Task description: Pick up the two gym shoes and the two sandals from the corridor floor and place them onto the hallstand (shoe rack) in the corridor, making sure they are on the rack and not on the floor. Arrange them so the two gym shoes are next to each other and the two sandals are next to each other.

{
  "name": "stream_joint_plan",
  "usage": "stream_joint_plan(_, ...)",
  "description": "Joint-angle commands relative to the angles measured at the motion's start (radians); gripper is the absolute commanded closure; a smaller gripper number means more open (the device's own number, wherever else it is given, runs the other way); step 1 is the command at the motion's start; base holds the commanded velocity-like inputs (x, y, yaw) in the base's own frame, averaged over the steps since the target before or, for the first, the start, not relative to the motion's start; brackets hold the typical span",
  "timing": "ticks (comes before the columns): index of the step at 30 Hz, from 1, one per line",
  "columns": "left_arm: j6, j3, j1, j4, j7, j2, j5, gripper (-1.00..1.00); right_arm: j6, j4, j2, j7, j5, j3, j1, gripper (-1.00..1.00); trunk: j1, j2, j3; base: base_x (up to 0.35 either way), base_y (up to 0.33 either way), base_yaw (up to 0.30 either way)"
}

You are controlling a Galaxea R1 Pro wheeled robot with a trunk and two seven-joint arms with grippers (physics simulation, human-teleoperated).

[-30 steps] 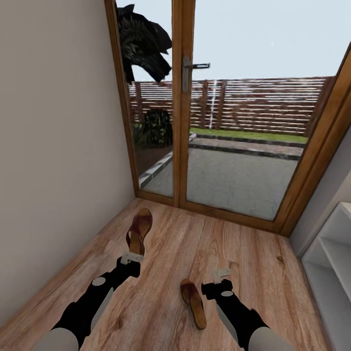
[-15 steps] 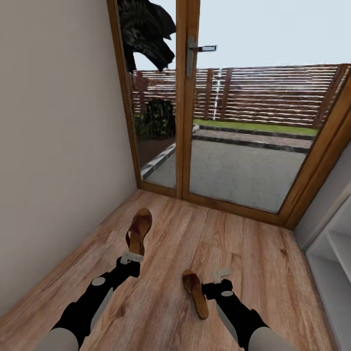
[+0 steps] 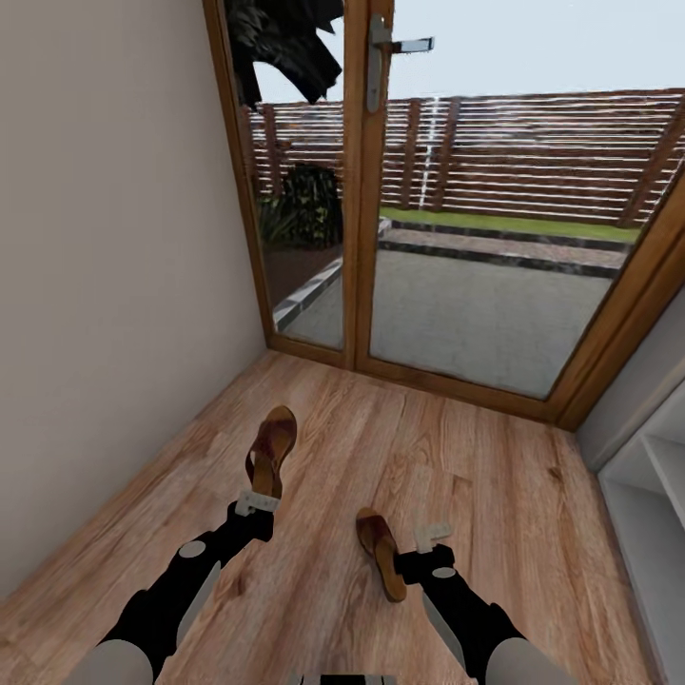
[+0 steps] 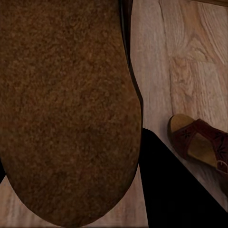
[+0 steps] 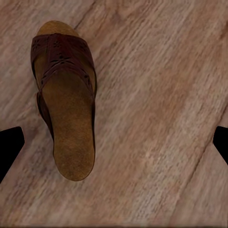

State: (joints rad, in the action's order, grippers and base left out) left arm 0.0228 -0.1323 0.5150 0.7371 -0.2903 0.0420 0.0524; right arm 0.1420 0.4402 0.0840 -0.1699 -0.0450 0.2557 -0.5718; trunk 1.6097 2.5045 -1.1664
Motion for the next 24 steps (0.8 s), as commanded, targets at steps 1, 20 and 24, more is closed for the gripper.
stream_joint_plan(1,0.002,-0.003,0.000,0.001,-0.002,0.001,0.003,1.00,0.007,0.001,-0.001,-0.008,-0.005,0.009,0.000,-1.00,0.000,0.001,-0.005,0.000,0.000,0.000)
stream_joint_plan(20,0.002,0.007,-0.016,0.132,-0.180,0.006,-0.002,1.00,0.007,0.000,-0.003,-0.007,-0.004,0.008,0.000,-1.00,0.009,0.005,-0.078,0.000,0.000,0.000)
stream_joint_plan(24,0.002,0.008,-0.016,0.134,-0.163,0.003,-0.006,1.00,0.007,0.000,-0.003,-0.007,-0.005,0.009,0.000,-1.00,0.011,0.006,-0.094,0.000,0.000,0.000)
